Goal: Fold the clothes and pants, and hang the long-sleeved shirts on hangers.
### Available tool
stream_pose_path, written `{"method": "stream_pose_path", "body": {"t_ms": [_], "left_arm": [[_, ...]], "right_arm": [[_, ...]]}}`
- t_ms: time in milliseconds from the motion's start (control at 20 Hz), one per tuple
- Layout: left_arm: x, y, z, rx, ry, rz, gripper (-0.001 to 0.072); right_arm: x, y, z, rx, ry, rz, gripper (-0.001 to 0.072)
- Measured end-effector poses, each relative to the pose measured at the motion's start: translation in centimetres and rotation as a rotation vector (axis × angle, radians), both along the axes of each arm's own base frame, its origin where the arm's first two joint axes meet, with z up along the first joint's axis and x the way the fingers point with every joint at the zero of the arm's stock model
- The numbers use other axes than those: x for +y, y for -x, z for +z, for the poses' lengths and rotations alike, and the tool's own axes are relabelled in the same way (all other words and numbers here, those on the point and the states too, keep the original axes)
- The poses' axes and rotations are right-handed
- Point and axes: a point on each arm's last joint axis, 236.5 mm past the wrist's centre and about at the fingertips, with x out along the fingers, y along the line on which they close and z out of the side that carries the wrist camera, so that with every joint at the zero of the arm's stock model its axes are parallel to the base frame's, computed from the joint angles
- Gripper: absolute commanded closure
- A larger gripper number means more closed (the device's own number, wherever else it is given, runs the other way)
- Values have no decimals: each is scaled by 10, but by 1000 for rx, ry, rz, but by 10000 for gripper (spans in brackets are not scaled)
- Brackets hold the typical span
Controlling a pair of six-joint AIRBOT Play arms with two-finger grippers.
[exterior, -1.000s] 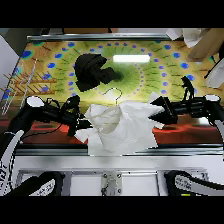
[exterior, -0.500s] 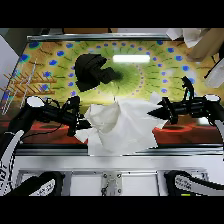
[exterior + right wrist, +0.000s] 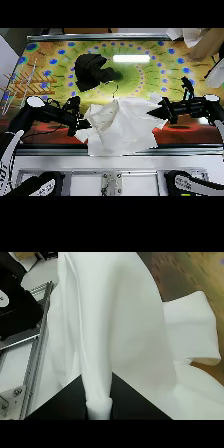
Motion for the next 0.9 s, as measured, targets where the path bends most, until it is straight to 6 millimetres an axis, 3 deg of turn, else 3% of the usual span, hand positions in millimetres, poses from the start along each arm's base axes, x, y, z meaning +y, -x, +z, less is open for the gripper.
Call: {"method": "stream_pose_path", "body": {"t_ms": [50,100,200,450,650,800,900], "left_arm": [[-3,-4,3,3,17,23,271],[-8,-8,9,15,38,49,271],[3,-11,-6,43,-40,92,271],[9,-18,-6,102,-82,200,270],[23,-36,14,83,-78,364,271],[46,-55,34,109,-54,568,273],[64,-64,49,163,-25,723,334]], "right_arm": [[0,-1,-1,0,2,-6,678],[1,1,0,2,-2,6,678],[0,0,0,1,-1,1,679],[0,0,-2,2,5,-1,680],[-1,1,-3,3,11,5,681],[0,2,-1,-5,14,5,681],[0,3,4,-22,15,1,681]]}}
